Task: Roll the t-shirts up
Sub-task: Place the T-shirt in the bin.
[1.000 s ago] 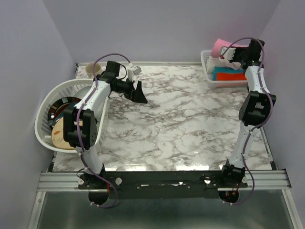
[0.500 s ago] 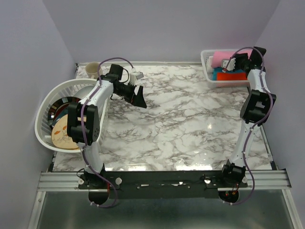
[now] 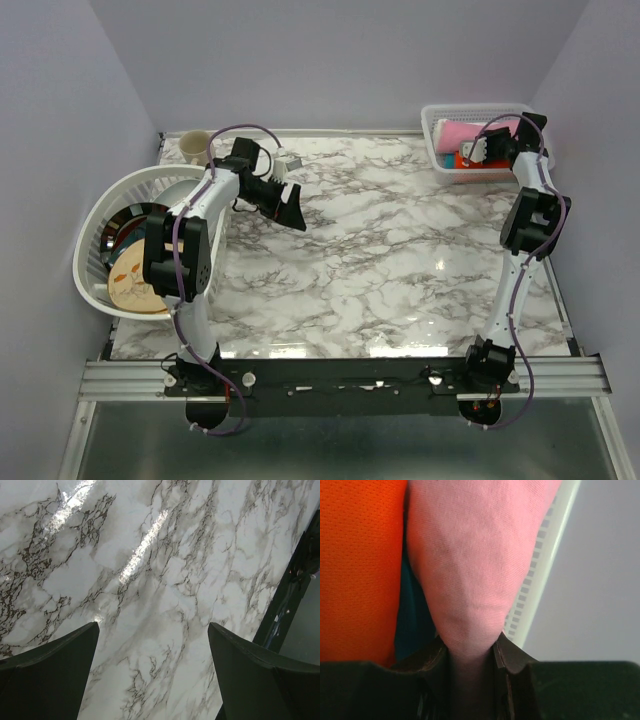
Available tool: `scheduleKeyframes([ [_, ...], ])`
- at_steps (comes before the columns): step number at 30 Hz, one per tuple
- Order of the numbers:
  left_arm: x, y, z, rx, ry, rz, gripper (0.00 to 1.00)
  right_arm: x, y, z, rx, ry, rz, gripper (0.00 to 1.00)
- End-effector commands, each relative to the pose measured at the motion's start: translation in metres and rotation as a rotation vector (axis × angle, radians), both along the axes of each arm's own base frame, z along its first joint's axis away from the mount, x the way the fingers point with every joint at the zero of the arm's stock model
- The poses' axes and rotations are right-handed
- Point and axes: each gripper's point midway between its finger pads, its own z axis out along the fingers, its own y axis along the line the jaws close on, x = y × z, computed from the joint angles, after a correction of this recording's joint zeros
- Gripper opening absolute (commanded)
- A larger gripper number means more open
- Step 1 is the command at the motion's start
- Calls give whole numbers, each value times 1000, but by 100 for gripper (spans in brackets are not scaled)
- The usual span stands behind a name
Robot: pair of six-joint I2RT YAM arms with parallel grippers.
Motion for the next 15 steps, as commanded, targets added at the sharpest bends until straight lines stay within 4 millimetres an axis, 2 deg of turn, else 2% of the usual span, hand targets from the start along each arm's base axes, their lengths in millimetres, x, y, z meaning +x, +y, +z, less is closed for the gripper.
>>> scheduleKeyframes([
  [1,-5,4,-12,37,19,-6,98,1,0,-12,-112,-4,80,1],
  [6,-5,5,-11,42,13,-5,98,1,-8,-15,-146,4,75,1],
  [9,-6,5,-9,40,12,-5,98,0,-19,-17,-173,9,43,2],
  [10,-6,5,-9,40,11,-6,98,1,-24,-11,-175,-5,29,7],
  [11,-7,5,-9,39,12,-6,98,0,-26,-12,-171,-6,19,22],
  [13,-9,5,-10,36,16,-8,98,-1,-34,-11,-174,-9,-3,38],
  [14,-9,5,-9,32,13,-8,98,-2,-36,-3,-179,-26,-11,47],
  [15,-10,4,-9,26,13,-10,99,-7,-37,-11,-174,-13,-15,62],
])
